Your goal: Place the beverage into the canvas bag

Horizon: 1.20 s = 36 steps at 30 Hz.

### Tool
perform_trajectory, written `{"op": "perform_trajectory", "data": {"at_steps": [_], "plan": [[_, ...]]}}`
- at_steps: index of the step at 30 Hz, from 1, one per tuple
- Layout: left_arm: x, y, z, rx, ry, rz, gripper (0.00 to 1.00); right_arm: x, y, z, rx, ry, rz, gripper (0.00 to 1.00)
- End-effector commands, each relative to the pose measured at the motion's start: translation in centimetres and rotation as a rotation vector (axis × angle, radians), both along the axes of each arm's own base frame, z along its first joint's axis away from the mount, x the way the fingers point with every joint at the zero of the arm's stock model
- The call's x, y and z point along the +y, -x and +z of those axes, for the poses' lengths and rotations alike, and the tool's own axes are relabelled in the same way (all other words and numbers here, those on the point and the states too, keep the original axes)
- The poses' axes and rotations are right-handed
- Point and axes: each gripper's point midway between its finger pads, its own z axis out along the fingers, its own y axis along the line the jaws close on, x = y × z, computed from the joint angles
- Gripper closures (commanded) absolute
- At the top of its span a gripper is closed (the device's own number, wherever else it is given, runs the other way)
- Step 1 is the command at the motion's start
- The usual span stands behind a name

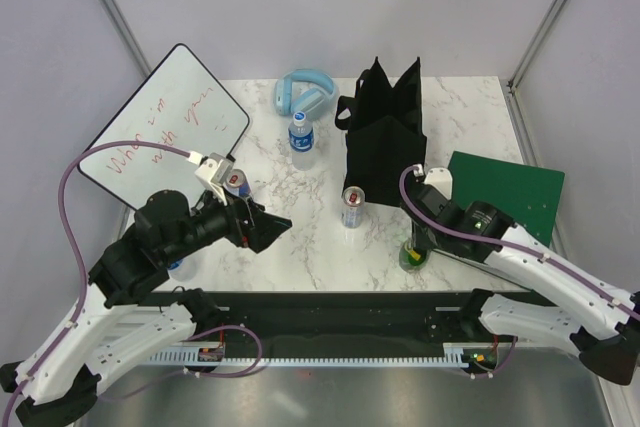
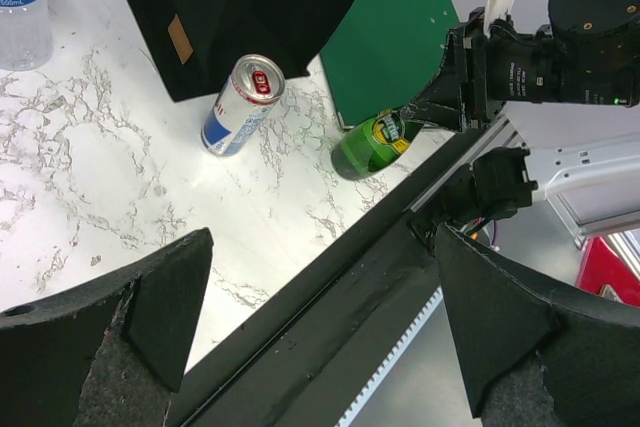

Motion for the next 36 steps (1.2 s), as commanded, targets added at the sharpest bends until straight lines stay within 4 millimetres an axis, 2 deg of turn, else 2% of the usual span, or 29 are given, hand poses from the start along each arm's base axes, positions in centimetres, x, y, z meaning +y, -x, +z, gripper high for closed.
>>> {"op": "perform_trajectory", "data": {"at_steps": [1,3,4,6,7,8,9,10,11,12,13,14,15,17,18,23,24,25,26,30,36], "plan": [[-0.2,0.0,0.8,-0.009,0.043,0.0,0.01,0.8,-0.5,2.5,-0.007,-0.01,0.027,1.0],[-0.2,0.0,0.7,-0.009,0.04,0.003,0.01,0.9,-0.8,3.8,-0.013,0.011,0.049,1.0],[-0.1,0.0,0.6,-0.011,0.041,0.006,0.01,1.5,-1.5,5.5,-0.036,0.0,0.058,1.0],[-0.1,0.0,0.4,-0.006,0.039,0.008,0.01,1.5,-2.0,7.2,-0.049,0.025,0.08,1.0],[0.1,0.0,0.4,-0.009,0.042,0.012,0.01,2.4,-2.8,9.4,-0.082,-0.002,0.089,1.0],[0.1,-0.1,0.1,-0.007,0.038,0.015,0.01,2.7,-3.1,10.6,-0.098,-0.009,0.099,1.0],[0.1,-0.1,-0.1,-0.005,0.034,0.018,0.01,3.0,-3.4,10.9,-0.079,0.024,0.116,1.0],[0.2,-0.2,-0.2,-0.008,0.027,0.026,0.01,3.6,-4.1,14.1,-0.136,-0.022,0.117,1.0],[0.2,-0.3,-0.4,-0.007,0.02,0.026,0.01,3.8,-4.4,15.3,-0.153,-0.026,0.12,1.0],[0.2,-0.3,-0.5,-0.007,0.014,0.025,0.01,4.2,-4.9,15.5,-0.135,0.005,0.128,1.0],[0.2,-0.4,-0.8,-0.005,0.0,0.021,0.02,4.6,-5.5,18.8,-0.202,-0.039,0.138,1.0],[0.2,-0.4,-0.8,-0.006,-0.003,0.019,0.02,4.9,-5.9,20.0,-0.223,-0.045,0.14,1.0],[0.2,-0.4,-0.9,-0.005,-0.008,0.018,0.02,5.6,-6.7,22.4,-0.261,-0.066,0.144,1.0],[0.4,-0.3,-1.1,-0.004,-0.012,0.024,0.02,6.5,-7.7,24.5,-0.302,-0.08,0.171,1.0],[0.4,-0.3,-1.2,-0.002,-0.012,0.025,0.02,7.6,-8.6,26.3,-0.335,-0.135,0.18,1.0],[1.4,0.3,-1.4,-0.014,-0.011,0.043,0.02,9.1,-13.0,29.0,-0.451,-0.183,0.138,1.0],[1.6,0.2,-1.4,-0.017,-0.014,0.052,0.02,9.4,-13.4,29.0,-0.466,-0.188,0.136,1.0],[1.7,0.3,-1.5,-0.02,-0.015,0.052,0.02,9.3,-13.9,29.7,-0.503,-0.195,0.115,1.0],[1.9,0.3,-1.6,-0.021,-0.02,0.056,0.02,9.4,-14.6,31.3,-0.564,-0.229,0.101,1.0],[2.3,0.5,-1.4,-0.031,-0.031,0.062,0.02,8.0,-15.5,35.5,-0.717,-0.293,0.034,1.0],[2.9,0.4,-0.7,-0.055,-0.031,0.083,0.02,7.1,-15.9,38.9,-0.83,-0.359,-0.013,1.0]]}}
